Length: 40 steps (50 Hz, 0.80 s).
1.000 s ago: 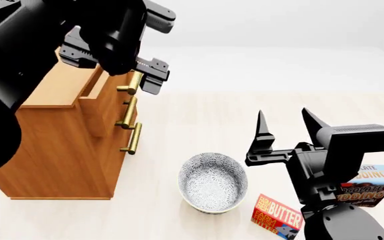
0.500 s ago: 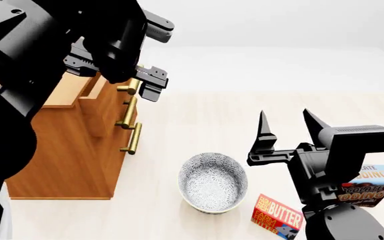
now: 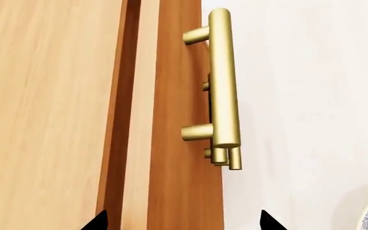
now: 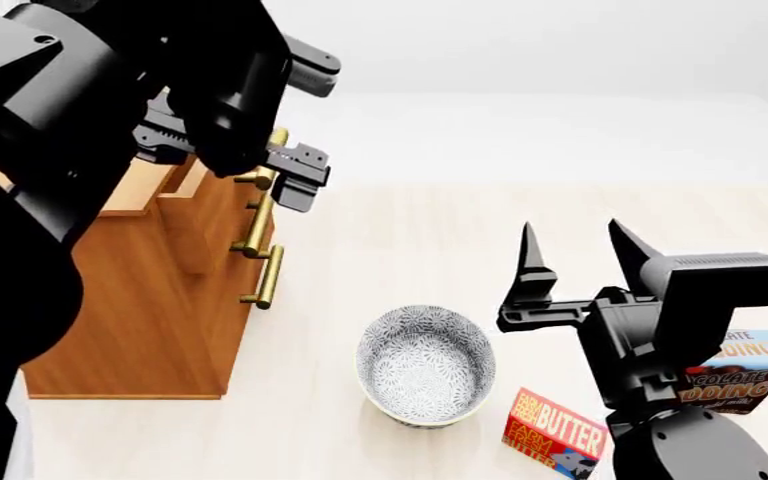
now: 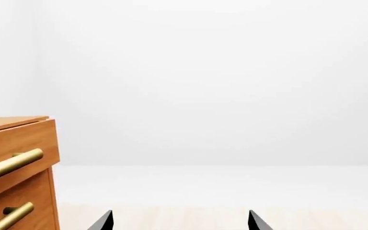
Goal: Put the butter at the back in the top drawer of the cabinet and close it.
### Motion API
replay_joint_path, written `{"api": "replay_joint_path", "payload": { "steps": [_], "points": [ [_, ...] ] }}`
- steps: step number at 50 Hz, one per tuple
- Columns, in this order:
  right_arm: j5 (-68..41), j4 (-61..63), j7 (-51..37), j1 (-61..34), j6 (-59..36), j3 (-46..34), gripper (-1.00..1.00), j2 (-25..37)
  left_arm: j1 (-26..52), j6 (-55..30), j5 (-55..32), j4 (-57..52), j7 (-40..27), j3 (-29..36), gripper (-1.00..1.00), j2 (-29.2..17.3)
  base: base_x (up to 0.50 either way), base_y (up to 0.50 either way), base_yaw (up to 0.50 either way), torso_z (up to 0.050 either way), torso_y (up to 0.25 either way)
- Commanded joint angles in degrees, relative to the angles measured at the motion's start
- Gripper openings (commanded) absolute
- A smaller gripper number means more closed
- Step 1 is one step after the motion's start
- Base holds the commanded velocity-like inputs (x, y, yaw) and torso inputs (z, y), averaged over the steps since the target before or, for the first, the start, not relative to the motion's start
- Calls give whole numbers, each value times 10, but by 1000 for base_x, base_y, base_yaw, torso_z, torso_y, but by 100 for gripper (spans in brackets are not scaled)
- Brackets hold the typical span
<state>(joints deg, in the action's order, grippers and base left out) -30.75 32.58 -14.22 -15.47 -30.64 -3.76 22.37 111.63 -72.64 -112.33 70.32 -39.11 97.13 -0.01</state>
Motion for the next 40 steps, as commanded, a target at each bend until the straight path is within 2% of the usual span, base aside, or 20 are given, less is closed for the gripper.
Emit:
{"api": "replay_joint_path", "payload": {
  "steps": [1,40],
  "points": [
    [-2,0,-1,1,2,0,100,2,-6,1,-1,8,-1,3,100,0,0,0,0,0,0],
    [-6,-7,-3,2,10,-3,100,6,-35,3,-34,44,30,48,100,0,0,0,0,0,0]
  ]
}}
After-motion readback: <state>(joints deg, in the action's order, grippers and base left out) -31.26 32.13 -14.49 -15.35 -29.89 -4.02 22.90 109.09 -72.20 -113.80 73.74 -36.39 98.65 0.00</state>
